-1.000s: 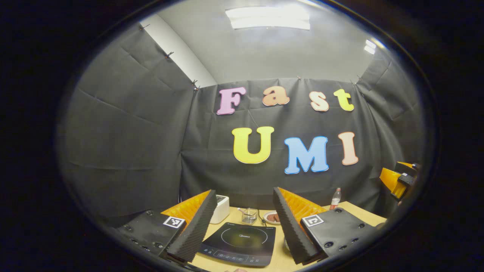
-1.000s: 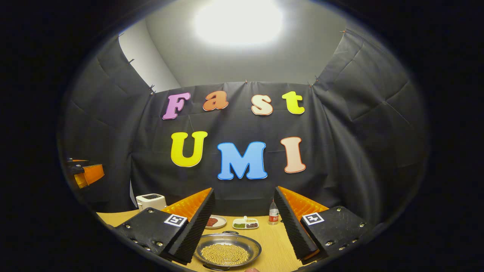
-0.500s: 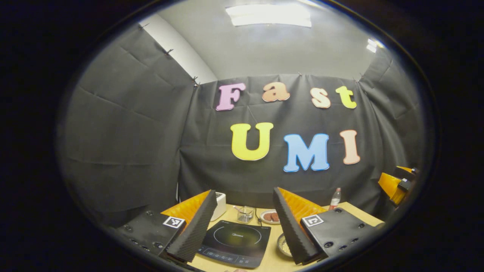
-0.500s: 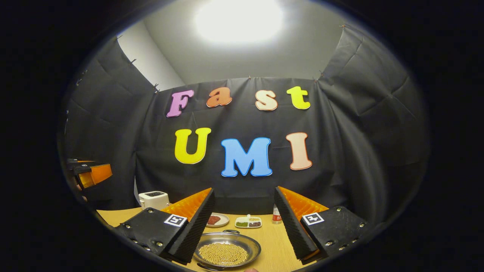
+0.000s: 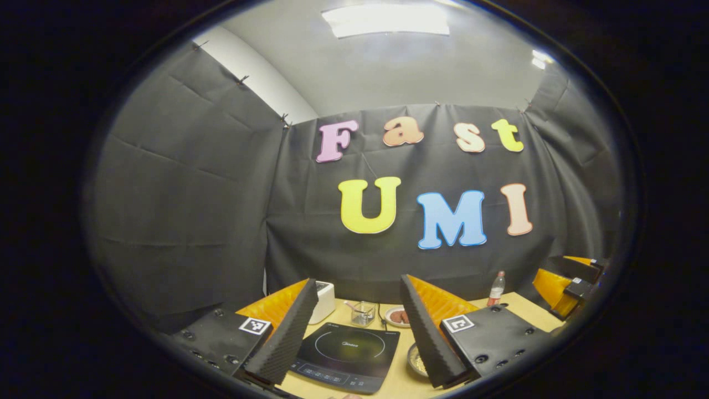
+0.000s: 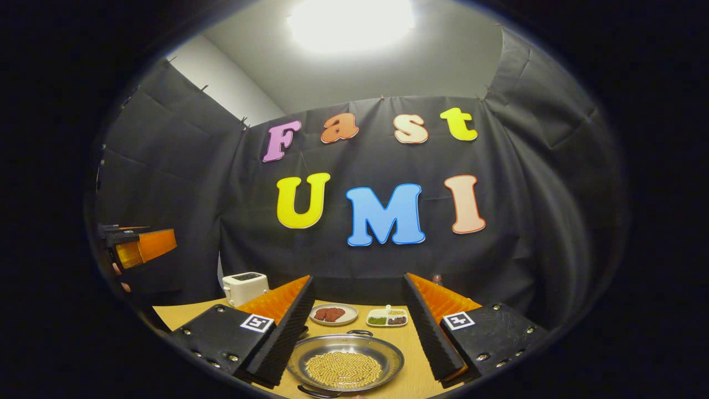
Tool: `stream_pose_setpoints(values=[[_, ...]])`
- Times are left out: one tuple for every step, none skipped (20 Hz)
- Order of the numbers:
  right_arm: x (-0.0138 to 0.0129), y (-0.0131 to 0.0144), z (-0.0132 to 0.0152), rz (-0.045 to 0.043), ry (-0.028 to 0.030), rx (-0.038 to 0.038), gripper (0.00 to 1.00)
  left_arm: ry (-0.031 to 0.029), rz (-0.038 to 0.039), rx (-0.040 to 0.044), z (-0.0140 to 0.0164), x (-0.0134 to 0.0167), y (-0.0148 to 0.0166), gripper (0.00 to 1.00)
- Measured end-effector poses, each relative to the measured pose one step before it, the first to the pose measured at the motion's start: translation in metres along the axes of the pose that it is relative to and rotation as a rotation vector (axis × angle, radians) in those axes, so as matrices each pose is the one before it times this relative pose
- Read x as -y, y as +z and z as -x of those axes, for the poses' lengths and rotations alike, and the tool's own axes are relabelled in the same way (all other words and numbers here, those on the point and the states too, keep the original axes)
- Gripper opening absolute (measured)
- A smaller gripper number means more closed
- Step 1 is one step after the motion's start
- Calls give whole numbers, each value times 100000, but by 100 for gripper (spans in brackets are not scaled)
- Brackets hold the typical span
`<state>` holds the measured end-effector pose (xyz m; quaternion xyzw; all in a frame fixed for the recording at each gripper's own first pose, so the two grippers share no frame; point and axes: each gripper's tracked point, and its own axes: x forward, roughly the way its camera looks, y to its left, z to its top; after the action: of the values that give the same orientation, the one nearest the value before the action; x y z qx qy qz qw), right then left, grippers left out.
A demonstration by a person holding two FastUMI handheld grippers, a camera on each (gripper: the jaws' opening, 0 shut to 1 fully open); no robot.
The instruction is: First push the handle of the pot to place it horizontally, then grasp the pot with both hands and set it on the induction cooktop.
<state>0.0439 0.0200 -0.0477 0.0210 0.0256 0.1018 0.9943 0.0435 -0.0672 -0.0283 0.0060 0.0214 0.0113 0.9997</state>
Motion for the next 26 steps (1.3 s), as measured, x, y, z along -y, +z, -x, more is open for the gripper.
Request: stream_pose_setpoints(values=[[-859, -484, -400, 134, 2019, -1120, 95, 222, -330, -219, -325, -264, -149, 97], [-790, -504, -392, 371, 1821, -1096, 95, 272, -210, -112, -411, -408, -252, 96], [-694, -540, -421, 239, 1697, -1548, 95, 399, 65, -314, -440, -435, 22, 94], [-783, -647, -463, -71, 1986, -1404, 95, 500, 246, -29, -433, -383, -166, 96], [-701, -505, -425, 96, 1639, -1328, 95, 665, 178, 230, -471, -527, 43, 97], [-615, -586, -515, 526, 1450, -1783, 95, 265, -98, 77, -455, -280, 32, 99], [-563, -856, -261, 414, 1087, -1801, 96, 253, -554, 0, -401, -363, 164, 94], [-659, -534, -475, -98, 1392, -1377, 96, 438, -703, 399, -357, -486, 88, 99], [-719, -491, -503, -386, 1256, -1486, 94, 525, -518, 643, -444, -424, 258, 99], [-590, -603, -353, -438, 1366, -1962, 91, 355, -116, 610, -346, -255, 88, 99], [-625, -788, -376, -184, 1259, -2096, 84, 292, 148, 537, -221, -291, 205, 99], [-832, -661, -397, -99, 2827, -2426, 77, 278, -18, 98, -107, -274, -115, 99], [-1095, -1019, -499, 518, 2801, -3103, 69, 318, -233, -97, -284, -345, -133, 99], [-424, -613, -533, 1257, 667, -2415, 73, 351, -341, -207, -219, -289, -370, 99], [-464, -608, -106, 327, 2322, -2149, 61, 472, -162, -352, -237, -394, -192, 99], [-672, -676, -434, -74, 1742, -2612, 53, 526, 114, -378, -107, -345, -280, 99], [-890, -1054, -522, -444, 2643, -3447, 48, 594, 255, -450, -111, -352, -207, 99], [-640, -1035, -272, -438, 1988, -3439, 49, 609, 266, -313, -137, -303, -307, 99], [502, -224, -331, -218, -1542, -1416, 51, 697, 48, -331, -159, -388, -141, 99], [-709, -632, -142, -1761, 3462, -2610, 22, 623, -22, -389, -267, -369, -265, 96], [-791, -1125, -762, -1195, 2107, -3788, 15, 584, 50, -360, -94, -340, -185, 96], [-604, -974, -346, -365, 1910, -3753, 16, 409, 194, -320, -191, -282, -318, 95], [220, -1371, -1072, 492, -2341, -3083, 16, 290, 87, -516, -154, -257, -220, 96], [977, -155, -334, 502, -2364, -1725, 16, 396, -136, -411, -207, -206, -317, 97], [-975, -999, -234, -1813, 4331, -4324, 1, 288, -236, -483, -196, -220, -276, 97], [-730, -1443, -565, -2009, 2233, -3880, 1, 318, -76, -258, -160, -209, -292, 97]])
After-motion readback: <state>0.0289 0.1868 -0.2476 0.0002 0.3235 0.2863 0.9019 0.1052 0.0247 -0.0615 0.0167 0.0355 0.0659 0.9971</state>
